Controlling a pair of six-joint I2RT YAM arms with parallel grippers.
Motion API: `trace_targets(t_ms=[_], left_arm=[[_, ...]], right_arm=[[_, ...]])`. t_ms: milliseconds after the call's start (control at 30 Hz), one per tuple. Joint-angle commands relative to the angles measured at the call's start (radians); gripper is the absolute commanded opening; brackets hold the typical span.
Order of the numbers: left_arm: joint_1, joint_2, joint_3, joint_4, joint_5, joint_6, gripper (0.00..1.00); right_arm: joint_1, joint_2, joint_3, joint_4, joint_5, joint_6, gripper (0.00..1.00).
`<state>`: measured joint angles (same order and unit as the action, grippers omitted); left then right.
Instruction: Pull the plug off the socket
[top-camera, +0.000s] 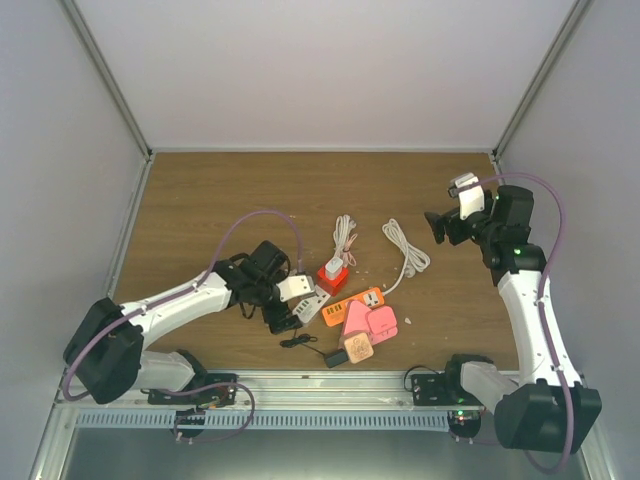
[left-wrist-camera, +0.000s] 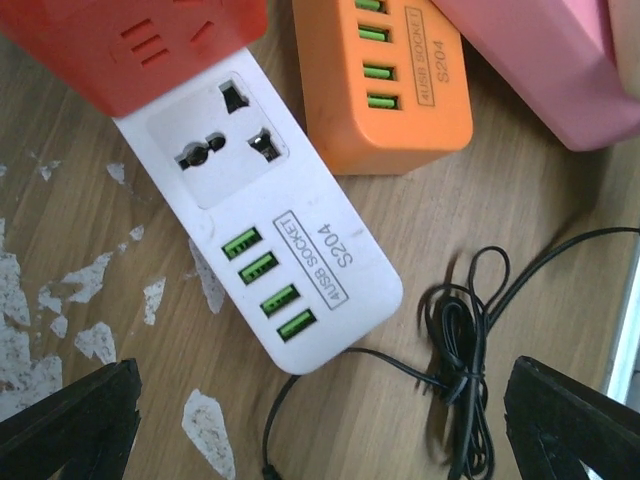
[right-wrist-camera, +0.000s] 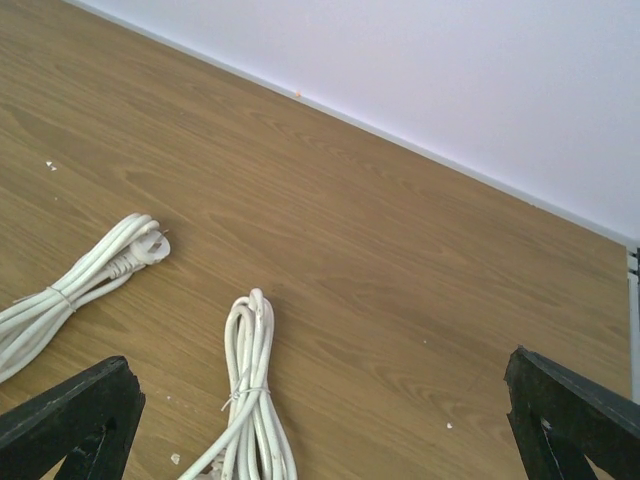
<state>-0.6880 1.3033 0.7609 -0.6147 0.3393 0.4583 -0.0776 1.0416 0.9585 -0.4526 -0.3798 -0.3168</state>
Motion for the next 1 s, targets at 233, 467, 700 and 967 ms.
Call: trace_targets(t_ms=[233, 467, 700, 967], left_arm=[[-0.11, 0.12, -0.006, 0.226, -0.203, -0.045, 0.96], [-0.133, 0.173, -0.008, 0.28, -0.273, -0.079, 0.92], [-0.141, 0.185, -0.031, 0.306, -0.302, -0.05, 0.86], [-0.068, 0.191, -0.026, 0.318, -0.253, -0.037, 0.76]], right_arm=[[-0.005, -0.025, -0.003, 0.002, 0.025, 0.022, 1.0], [-0.011, -0.056, -0.005, -0.017, 0.02, 0.025, 1.0], [-0.01, -0.069, -0.01, -0.039, 0.02, 0.026, 1.0], [-0.011, -0.058, 0.01, -0.047, 0.026, 0.015, 1.0]])
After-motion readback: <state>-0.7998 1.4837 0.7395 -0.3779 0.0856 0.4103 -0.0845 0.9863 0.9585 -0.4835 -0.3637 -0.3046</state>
